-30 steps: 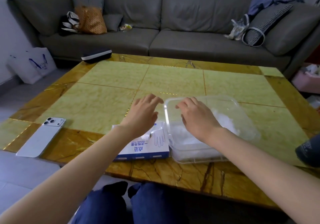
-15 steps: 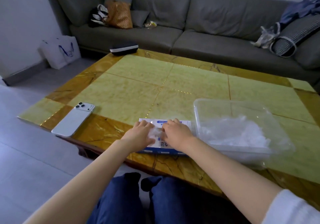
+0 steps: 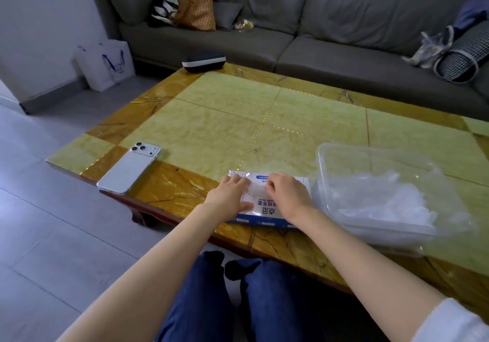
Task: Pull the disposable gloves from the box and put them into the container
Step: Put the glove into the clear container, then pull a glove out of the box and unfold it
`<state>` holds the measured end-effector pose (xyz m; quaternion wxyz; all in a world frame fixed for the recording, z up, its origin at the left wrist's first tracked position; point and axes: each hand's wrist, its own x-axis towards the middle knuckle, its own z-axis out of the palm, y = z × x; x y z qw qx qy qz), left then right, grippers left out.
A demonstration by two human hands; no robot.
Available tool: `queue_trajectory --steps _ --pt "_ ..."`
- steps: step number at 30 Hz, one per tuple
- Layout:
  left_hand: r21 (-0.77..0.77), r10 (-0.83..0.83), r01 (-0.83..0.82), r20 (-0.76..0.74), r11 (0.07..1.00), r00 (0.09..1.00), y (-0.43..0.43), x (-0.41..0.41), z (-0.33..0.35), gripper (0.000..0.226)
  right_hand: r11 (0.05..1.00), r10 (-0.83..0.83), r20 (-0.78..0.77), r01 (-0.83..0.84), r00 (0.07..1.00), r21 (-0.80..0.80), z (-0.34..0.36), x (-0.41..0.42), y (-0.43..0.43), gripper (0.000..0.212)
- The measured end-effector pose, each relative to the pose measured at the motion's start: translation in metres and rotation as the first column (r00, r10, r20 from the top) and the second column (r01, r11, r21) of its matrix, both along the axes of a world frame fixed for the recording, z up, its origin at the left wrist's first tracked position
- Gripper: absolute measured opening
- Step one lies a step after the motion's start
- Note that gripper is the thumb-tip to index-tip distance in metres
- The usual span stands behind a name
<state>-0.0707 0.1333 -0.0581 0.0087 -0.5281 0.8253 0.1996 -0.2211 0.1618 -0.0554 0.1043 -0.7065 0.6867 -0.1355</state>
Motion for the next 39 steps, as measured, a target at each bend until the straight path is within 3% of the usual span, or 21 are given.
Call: queue_trajectory --steps 5,8,12,16,25,31,33,36,39 --pt "0.006 0.002 -0.002 -0.031 1.0 1.0 0.001 0.0 -0.002 0.062 0.98 -0.175 0.24 0.192 0.955 -0.05 -0.011 0.0 0.009 0.023" --pt "0.005 0.011 -0.011 -0.039 1.0 0.999 0.001 0.0 -0.004 0.062 0.984 -0.143 0.295 0.168 0.945 -0.061 -0.013 -0.002 0.009 0.021" --pt "0.008 0.022 -0.021 -0.044 1.0 0.999 0.0 -0.001 -0.005 0.061 0.999 -0.037 0.202 0.038 0.979 -0.005 -0.007 0.001 0.005 0.023" --pt "0.006 0.021 -0.021 -0.043 1.0 0.999 0.002 -0.002 -0.004 0.059 0.997 -0.003 0.124 0.012 0.992 -0.076 -0.006 0.011 0.006 0.01" --pt "0.016 0.015 -0.015 -0.022 1.0 1.0 0.001 -0.001 -0.004 0.061 0.967 0.046 0.195 0.005 0.98 -0.255 0.004 0.007 0.012 0.021" --pt "0.022 0.008 -0.008 -0.016 1.0 1.0 -0.001 0.001 -0.004 0.062 0.914 -0.173 0.435 0.309 0.884 -0.264 0.007 0.0 0.001 0.02" --pt "0.019 0.005 -0.005 -0.01 1.0 1.0 -0.001 0.0 -0.005 0.062 0.905 -0.208 0.453 0.346 0.867 -0.248 0.004 -0.002 0.002 0.018" --pt "0.019 0.011 -0.01 -0.004 1.0 1.0 -0.001 -0.001 -0.006 0.062 0.943 -0.034 0.367 0.151 0.93 -0.296 0.01 0.001 0.007 0.012" --pt "0.015 0.014 -0.014 -0.004 1.0 1.0 -0.001 -0.001 -0.006 0.062 0.978 0.183 0.128 -0.167 0.975 -0.123 0.022 0.0 0.003 0.024"
